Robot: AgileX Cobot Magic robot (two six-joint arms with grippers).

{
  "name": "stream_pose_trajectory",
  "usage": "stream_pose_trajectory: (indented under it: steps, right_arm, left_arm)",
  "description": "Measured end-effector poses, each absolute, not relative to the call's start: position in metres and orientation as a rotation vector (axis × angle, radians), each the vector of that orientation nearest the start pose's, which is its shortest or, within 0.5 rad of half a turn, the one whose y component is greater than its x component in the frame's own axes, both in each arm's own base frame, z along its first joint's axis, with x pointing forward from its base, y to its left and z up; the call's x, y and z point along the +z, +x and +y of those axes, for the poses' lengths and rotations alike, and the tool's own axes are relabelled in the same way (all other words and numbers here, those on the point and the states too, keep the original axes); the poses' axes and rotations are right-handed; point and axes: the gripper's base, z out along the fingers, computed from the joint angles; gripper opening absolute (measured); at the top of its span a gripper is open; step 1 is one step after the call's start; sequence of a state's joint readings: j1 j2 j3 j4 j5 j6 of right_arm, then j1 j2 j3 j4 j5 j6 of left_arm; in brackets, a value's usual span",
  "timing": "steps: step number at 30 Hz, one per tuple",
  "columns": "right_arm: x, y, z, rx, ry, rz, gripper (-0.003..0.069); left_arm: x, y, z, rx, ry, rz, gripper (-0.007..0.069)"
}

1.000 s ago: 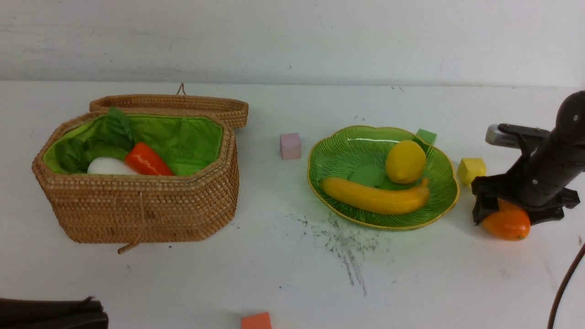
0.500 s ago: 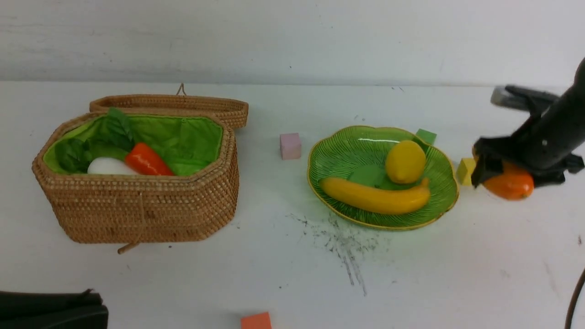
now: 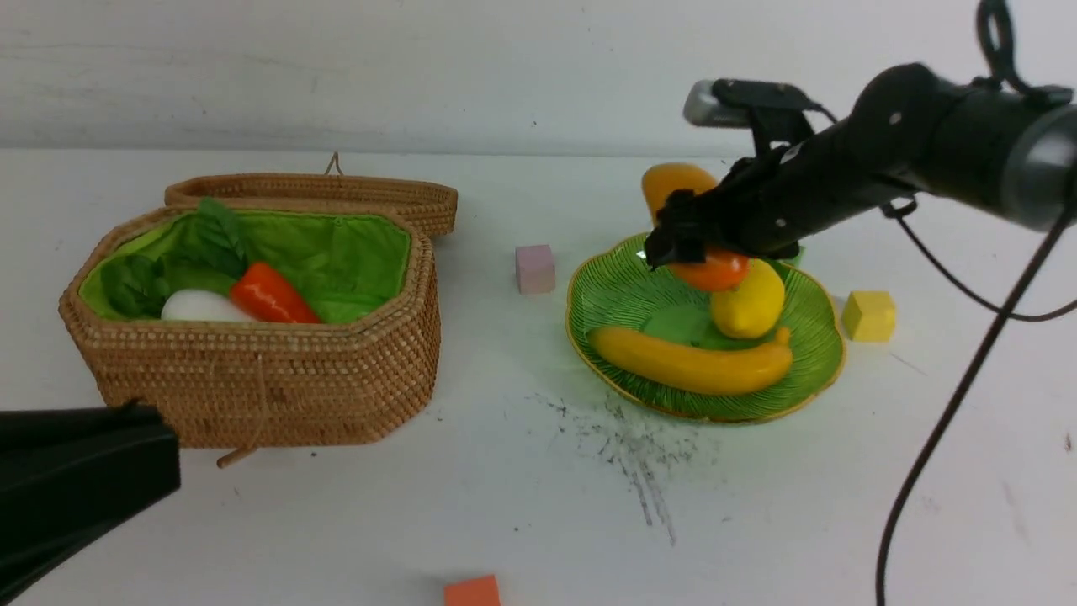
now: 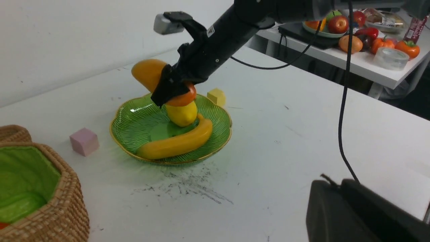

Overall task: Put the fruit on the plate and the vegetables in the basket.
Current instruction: Use the right arm to grab a mango and put it into the right plate

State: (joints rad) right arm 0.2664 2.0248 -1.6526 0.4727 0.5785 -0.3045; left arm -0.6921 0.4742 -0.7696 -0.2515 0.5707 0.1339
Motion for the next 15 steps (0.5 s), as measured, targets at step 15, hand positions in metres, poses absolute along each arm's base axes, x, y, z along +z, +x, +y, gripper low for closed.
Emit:
stream_pose_trajectory:
  steps: [15]
  right_arm:
    - [0.297, 0.419, 0.129, 0.499, -0.318, 2.383, 0.0545]
  left_arm:
    - [0.384, 0.055, -0.058, -0.618, 0.654, 1.671, 0.0043]
